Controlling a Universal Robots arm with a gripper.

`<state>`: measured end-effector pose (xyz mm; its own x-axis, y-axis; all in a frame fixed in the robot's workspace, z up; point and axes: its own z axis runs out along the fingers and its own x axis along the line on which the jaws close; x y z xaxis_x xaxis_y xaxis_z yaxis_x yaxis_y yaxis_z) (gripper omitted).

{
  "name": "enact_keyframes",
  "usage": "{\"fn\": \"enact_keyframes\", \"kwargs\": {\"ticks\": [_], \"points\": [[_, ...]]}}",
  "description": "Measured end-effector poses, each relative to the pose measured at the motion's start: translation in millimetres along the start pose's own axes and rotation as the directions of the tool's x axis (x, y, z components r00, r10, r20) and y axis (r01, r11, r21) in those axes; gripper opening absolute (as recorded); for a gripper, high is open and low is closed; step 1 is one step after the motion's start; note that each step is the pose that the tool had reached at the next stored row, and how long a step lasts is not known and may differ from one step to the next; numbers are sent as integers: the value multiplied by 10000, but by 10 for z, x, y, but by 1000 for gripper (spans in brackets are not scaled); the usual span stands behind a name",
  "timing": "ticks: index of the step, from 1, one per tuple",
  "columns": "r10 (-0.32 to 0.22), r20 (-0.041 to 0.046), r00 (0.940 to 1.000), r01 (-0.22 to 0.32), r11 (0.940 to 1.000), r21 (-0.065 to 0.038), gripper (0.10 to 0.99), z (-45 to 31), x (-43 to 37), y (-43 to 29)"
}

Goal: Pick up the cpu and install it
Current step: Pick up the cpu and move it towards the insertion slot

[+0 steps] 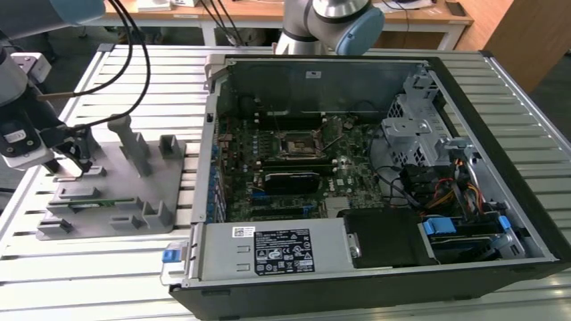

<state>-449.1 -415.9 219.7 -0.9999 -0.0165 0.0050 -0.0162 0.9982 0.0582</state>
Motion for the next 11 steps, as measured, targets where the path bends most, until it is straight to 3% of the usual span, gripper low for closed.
{"fn": "enact_keyframes", "kwargs": {"ticks": [11], "points": [[1,-1,10000,-1,10000,2,541,-28,1,3]]}}
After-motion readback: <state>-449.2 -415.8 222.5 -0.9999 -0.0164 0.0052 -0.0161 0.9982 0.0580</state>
